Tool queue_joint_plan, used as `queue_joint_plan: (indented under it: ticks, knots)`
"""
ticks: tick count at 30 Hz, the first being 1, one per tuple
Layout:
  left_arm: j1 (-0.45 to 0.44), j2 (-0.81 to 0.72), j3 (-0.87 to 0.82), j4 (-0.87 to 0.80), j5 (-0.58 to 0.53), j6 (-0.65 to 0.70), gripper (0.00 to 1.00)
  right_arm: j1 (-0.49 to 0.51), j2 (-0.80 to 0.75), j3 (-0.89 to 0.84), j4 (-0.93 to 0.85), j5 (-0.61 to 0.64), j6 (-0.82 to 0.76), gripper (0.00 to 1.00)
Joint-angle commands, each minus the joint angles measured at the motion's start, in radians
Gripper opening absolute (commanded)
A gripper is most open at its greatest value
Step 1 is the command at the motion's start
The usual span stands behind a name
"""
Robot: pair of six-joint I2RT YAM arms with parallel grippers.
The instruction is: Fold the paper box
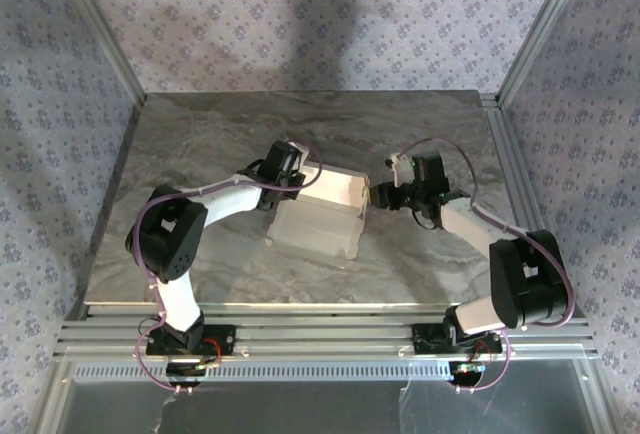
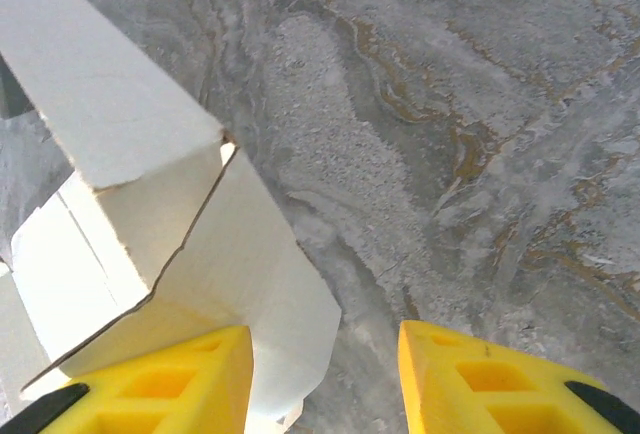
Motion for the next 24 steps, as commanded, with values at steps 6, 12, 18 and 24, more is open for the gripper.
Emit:
queue_joint_plan:
  ticks: [6, 12, 18, 24]
  knots:
    - [0.003, 0.055, -0.007, -0.114, 0.044, -0.006, 0.0, 0.045, -0.051, -0.045, 0.017, 0.028, -0.016, 0.45]
    - [0.002, 0.05, -0.015, -0.107, 0.047, -0.002, 0.0, 0.053, 0.0, 0.008, 0.004, 0.018, -0.048, 0.45]
    - [0.001, 0.032, -0.035, -0.091, 0.039, 0.007, 0.0, 0.077, 0.045, 0.056, 0.0, 0.027, -0.07, 0.45]
    - [-0.006, 0.013, -0.064, -0.058, 0.014, 0.021, 0.0, 0.097, 0.074, 0.086, -0.001, 0.06, -0.074, 0.44]
